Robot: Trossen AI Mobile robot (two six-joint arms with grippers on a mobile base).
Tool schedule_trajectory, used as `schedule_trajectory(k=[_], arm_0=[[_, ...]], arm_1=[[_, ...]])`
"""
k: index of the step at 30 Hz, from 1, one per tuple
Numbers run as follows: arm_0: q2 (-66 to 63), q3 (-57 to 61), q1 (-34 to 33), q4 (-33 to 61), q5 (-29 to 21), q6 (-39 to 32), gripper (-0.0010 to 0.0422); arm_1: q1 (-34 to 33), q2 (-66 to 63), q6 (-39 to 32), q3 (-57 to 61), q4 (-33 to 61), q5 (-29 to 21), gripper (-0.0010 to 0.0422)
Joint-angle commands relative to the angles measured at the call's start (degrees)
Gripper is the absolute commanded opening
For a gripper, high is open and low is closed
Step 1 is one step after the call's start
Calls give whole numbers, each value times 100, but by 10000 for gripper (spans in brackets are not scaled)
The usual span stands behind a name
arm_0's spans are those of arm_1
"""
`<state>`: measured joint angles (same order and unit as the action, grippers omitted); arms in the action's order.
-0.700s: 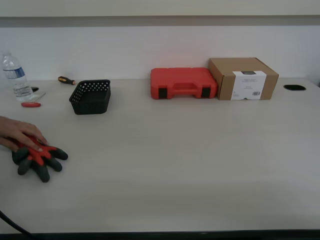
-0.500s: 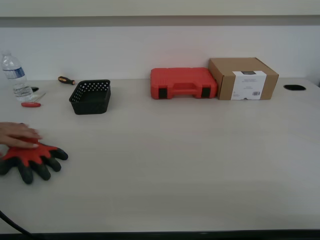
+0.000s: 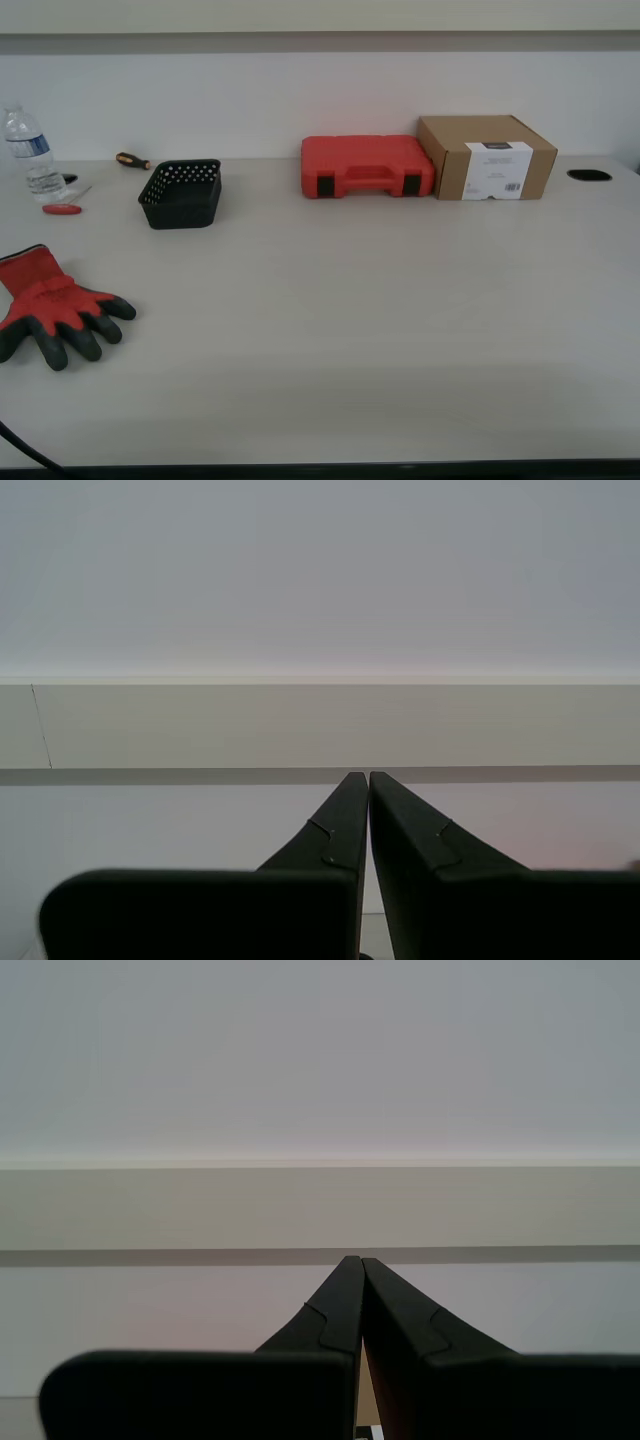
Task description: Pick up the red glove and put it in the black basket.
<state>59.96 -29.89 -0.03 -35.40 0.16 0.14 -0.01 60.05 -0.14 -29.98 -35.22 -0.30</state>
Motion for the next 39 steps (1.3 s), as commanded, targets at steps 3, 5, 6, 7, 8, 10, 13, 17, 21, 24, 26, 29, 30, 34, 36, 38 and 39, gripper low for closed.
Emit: schedule_trajectory(k=[3,5,6,7,8,10,13,17,21,24,26,29,30,34,36,38,39], arm_0=[[-2,-7,4,-13,-2,-15,0],[-2,-7,4,-13,-2,-15,0],[-2,-7,4,-13,-2,-15,0],[-2,-7,2,-13,-2,-15,0],[-2,-7,4,-13,-2,-15,0],[-2,-7,4,-13,-2,-15,0],[-2,-7,4,-13,-2,-15,0],[-2,-7,2,-13,-2,-15,0],[-2,-7,4,-13,-2,-15,0],[-2,-7,4,-13,-2,-15,0],[-2,-7,4,-13,-2,-15,0],[-2,-7,4,-15,-2,-15,0],[-2,-7,4,-11,-2,-15,0],[-2,-7,2,-4,-2,-15,0],[-2,-4,4,-9,-2,-15,0],[-2,-4,4,-11,-2,-15,0],[-2,-7,4,-4,0,-15,0]], arm_1=[[-2,-2,-4,-2,-22,-15,0],[-2,-2,-4,-2,-22,-15,0],[-2,-2,-4,-2,-22,-15,0],[0,-2,-4,-2,-22,-15,0],[-2,-2,-4,-2,-22,-15,0],[-2,-2,-4,-2,-22,-15,0],[0,-2,-4,-2,-22,-15,0],[-2,-2,-9,-17,-31,52,0],[0,-2,-39,-20,-87,105,0],[11,157,-28,-225,1073,1257,0],[68,417,-28,-306,1976,1794,0],[203,994,-98,-297,2616,1858,0],[262,1241,-122,-297,2702,1860,0],[643,2461,-59,-382,2789,1871,0],[866,3034,177,-503,2946,1864,0],[1099,3543,210,-623,3008,1871,0],[1237,3788,166,-680,3010,1882,0]])
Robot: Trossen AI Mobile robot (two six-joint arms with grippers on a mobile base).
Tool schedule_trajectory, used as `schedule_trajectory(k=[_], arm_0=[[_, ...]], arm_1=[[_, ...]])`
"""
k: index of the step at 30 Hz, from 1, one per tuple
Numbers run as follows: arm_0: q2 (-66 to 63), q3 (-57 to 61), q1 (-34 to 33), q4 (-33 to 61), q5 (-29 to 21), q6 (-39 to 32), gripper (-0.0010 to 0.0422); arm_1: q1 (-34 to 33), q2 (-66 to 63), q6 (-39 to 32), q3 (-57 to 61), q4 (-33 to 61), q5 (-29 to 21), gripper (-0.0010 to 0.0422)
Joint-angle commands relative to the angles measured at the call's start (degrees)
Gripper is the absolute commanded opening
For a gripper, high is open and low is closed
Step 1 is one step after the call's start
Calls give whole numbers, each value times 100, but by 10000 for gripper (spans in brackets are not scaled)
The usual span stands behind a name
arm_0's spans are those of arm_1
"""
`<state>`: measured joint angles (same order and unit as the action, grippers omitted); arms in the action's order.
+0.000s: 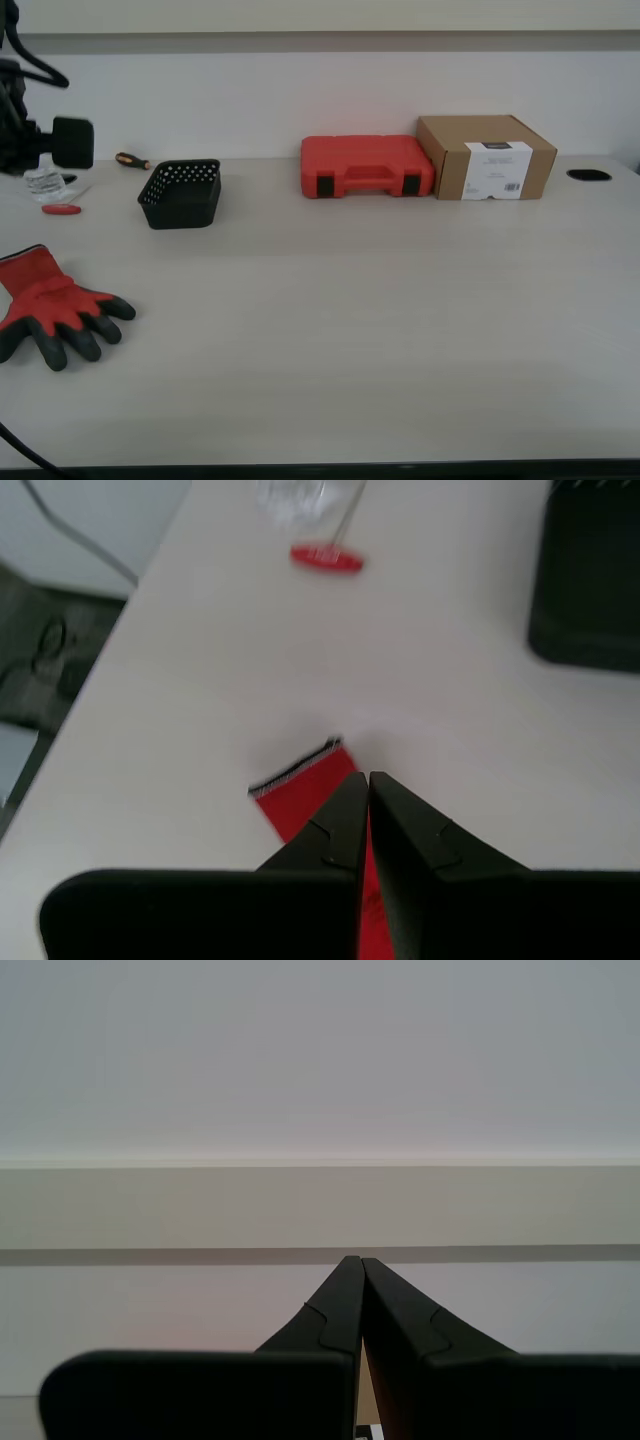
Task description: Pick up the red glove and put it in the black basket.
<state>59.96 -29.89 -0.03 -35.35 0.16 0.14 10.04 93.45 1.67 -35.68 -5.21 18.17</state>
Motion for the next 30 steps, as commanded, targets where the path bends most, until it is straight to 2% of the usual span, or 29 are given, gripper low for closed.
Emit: schedule_trajectory(k=[1,4,10,14,18,23,26,29,30], arm_0=[[-2,-4,4,-4,-2,-15,0],[-2,-7,2,-4,-2,-15,0],[-2,-7,9,-2,-2,-15,0],[-2,-7,9,-2,4,-15,0],[-2,-7,9,-2,0,-15,0],[-2,-7,9,-4,0,-15,0],[-2,-7,9,-2,0,-15,0],[-2,-7,9,-2,0,-15,0],[-2,-7,9,0,0,-15,0]], arm_1=[[363,664,-179,-166,39,94,0],[623,1023,-992,-284,310,33,0],[942,1246,-409,-503,258,-385,0],[1250,1657,-264,-992,590,-988,0],[1360,2260,-354,-1401,868,-1338,0],[1370,2942,-555,-1611,793,-1388,8],[1388,3440,-551,-1895,1058,-1388,50],[1397,3779,-509,-2164,1294,-1331,123],[1399,3856,-505,-2236,1331,-1329,160]])
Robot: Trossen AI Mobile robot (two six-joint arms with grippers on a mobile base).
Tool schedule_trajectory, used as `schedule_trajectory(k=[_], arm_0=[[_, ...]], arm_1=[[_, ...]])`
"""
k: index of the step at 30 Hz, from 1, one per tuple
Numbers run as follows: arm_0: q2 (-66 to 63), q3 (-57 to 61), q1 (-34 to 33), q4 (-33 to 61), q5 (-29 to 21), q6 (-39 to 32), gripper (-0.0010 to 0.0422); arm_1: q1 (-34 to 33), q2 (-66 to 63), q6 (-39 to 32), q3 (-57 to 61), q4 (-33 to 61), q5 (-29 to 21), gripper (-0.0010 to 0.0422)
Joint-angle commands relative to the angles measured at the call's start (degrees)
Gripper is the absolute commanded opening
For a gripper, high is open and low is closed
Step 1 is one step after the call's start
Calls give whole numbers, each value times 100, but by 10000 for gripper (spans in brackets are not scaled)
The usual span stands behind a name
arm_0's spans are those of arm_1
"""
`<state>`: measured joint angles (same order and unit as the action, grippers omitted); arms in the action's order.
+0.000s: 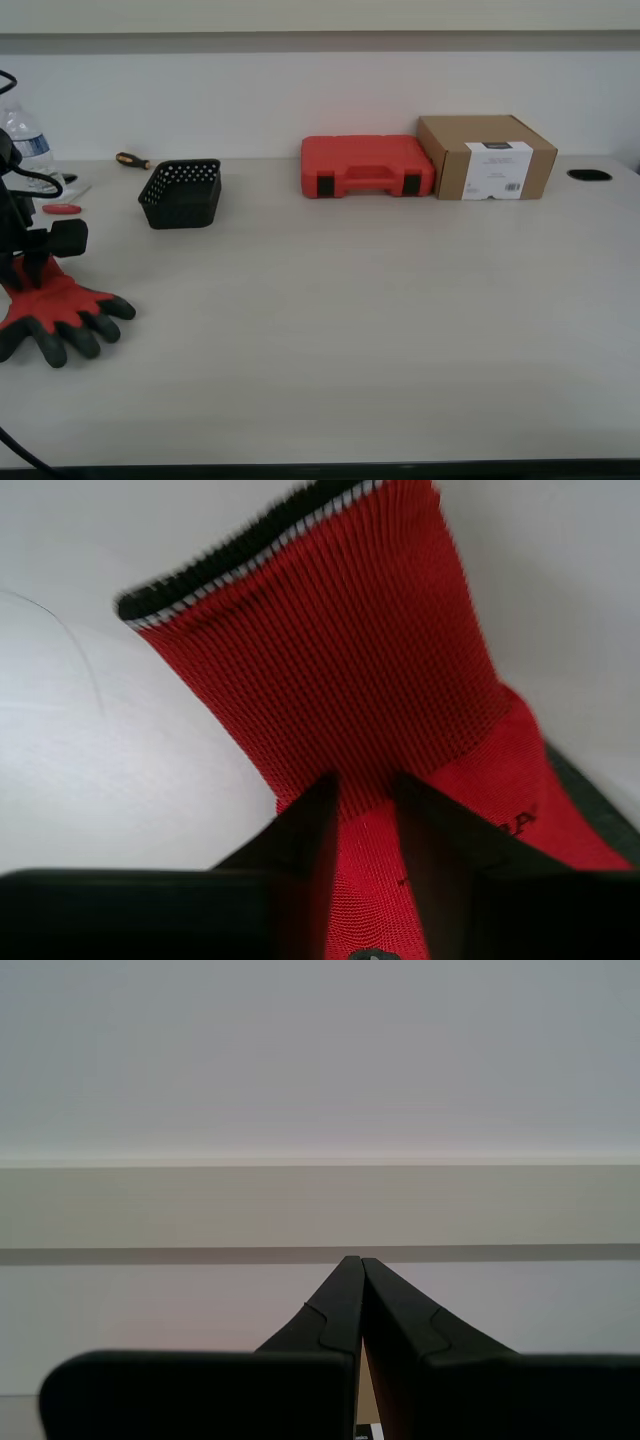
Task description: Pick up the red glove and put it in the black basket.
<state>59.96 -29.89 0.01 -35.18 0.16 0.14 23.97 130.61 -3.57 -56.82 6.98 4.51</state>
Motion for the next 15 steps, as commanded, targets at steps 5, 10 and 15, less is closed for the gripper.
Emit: schedule_trajectory(k=[5,10,15], arm_0=[[-2,-7,4,-17,0,-15,0],[-2,-7,4,-17,0,-15,0],[-2,-7,4,-28,-2,-15,0]], arm_1=[[48,225,129,-382,105,151,311],[70,326,234,-796,153,341,291],[79,901,258,-1220,555,-107,165]])
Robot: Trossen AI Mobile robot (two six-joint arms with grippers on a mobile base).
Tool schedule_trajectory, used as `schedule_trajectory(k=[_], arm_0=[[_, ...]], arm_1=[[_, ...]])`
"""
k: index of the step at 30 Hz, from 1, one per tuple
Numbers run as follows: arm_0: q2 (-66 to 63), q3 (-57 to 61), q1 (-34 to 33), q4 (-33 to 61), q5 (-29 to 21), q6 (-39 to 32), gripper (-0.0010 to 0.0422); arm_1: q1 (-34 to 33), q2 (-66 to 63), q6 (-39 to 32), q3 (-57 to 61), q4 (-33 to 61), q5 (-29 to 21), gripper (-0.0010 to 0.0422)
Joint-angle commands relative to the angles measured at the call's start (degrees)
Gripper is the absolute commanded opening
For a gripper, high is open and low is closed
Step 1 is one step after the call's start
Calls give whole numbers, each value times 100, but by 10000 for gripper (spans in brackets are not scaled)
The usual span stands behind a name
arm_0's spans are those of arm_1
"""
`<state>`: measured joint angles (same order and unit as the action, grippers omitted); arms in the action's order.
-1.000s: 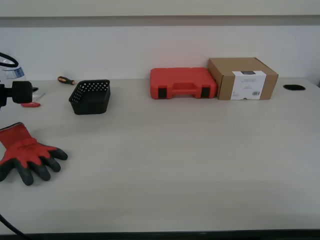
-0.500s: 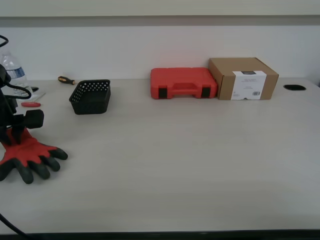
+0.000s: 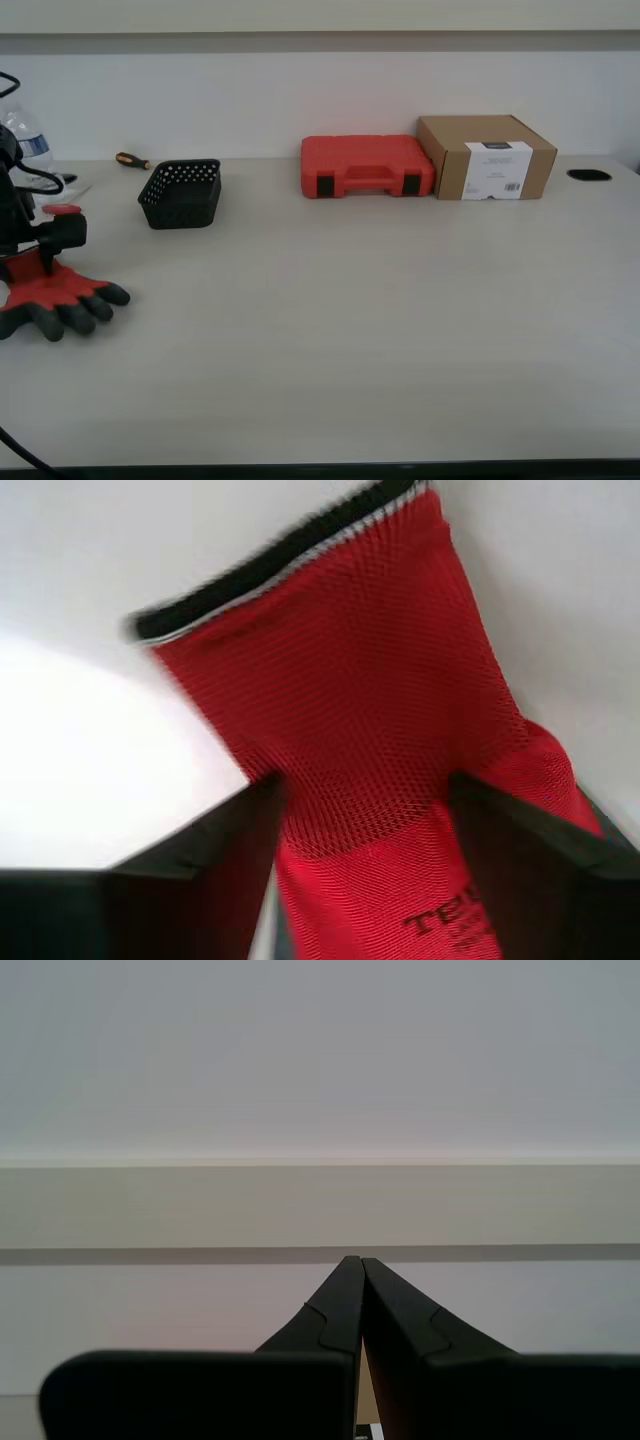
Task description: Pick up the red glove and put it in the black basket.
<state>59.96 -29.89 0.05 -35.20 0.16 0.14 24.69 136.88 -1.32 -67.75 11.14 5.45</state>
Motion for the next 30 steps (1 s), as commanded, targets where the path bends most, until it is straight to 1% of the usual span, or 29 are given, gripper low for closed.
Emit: schedule_trajectory(k=[1,3,4,6,8,10,12,13,14,15,16,19,23,30], arm_0=[[-2,-7,0,-9,2,-15,0],[-2,-7,0,-15,0,-15,0],[-2,-4,0,-15,0,-15,0],[-2,-7,0,-15,0,-15,0],[-2,-7,0,-15,0,-15,0],[-2,-7,0,-15,0,-15,0],[-2,-7,0,-15,0,-15,0],[-2,-4,0,-15,0,-15,0],[-2,-7,0,-15,0,-15,0],[-2,-7,0,-13,0,-15,0],[-2,-7,0,-13,0,-15,0],[-2,-4,0,-13,0,-15,0],[-2,-4,0,-15,0,-15,0],[-2,-7,0,2,0,-15,0]], arm_1=[[9,428,44,-186,188,-280,134],[9,828,72,-291,236,-343,68],[9,986,70,-319,251,-389,45],[11,1241,81,-345,260,-402,25],[9,1460,94,-345,271,-472,27],[11,1681,24,-345,289,-599,43],[15,1843,-184,-348,269,-1073,51],[15,1910,-260,-352,249,-1322,44],[13,1956,-254,-356,251,-1390,25],[11,1989,-254,-354,249,-1386,-8],[9,1998,-260,-356,243,-1373,0],[9,1934,-345,-350,245,-1377,-1],[-28,1565,-581,-339,380,-1440,-2],[-188,-87,-466,-328,413,-1808,-2]])
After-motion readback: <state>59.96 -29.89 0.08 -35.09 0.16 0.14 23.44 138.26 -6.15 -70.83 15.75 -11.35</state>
